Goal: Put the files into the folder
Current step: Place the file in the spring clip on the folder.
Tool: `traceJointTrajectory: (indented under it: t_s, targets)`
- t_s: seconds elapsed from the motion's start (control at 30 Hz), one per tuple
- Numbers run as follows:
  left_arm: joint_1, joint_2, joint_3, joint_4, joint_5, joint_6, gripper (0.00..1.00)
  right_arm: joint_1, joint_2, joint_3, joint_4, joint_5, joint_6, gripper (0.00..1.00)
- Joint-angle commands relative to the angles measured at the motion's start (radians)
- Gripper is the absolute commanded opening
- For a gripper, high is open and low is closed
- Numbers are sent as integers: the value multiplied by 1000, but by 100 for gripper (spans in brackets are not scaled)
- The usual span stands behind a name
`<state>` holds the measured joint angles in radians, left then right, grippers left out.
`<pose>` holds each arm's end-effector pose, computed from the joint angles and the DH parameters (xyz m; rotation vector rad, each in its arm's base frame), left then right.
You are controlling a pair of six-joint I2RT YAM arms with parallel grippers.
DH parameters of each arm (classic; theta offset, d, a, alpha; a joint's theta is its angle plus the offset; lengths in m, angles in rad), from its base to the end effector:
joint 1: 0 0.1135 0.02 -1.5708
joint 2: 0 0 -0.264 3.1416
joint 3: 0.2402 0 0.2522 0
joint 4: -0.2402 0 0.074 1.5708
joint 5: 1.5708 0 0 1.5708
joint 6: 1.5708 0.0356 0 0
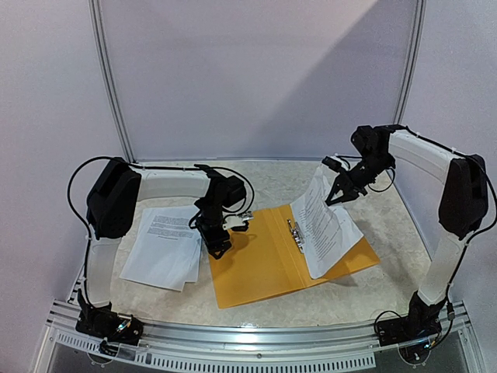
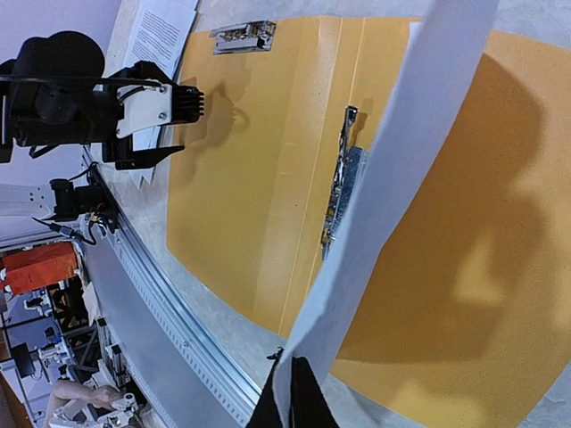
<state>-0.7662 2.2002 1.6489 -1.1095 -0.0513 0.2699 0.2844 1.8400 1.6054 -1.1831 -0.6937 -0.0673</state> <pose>0.2936 -0.2800 0.1406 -1.5208 -2.6611 -0.1101 0.3371 0.1223 0.2692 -0.5829 2.8239 1.0597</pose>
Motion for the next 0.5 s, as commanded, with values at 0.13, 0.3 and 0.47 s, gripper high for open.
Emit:
traceJointTrajectory:
  t_s: [0.13,0.3,0.47]
  targets:
    - [-35,88,-38,39,-25,8,80,-28,72,-16,6,65,-32,29]
    - [-38,87,-38,38,-28,10,80,-30,118,-12,4,218,-16,45]
    - [-38,86,-39,37,-27,11,80,-31,154,-16,18,315,16,53]
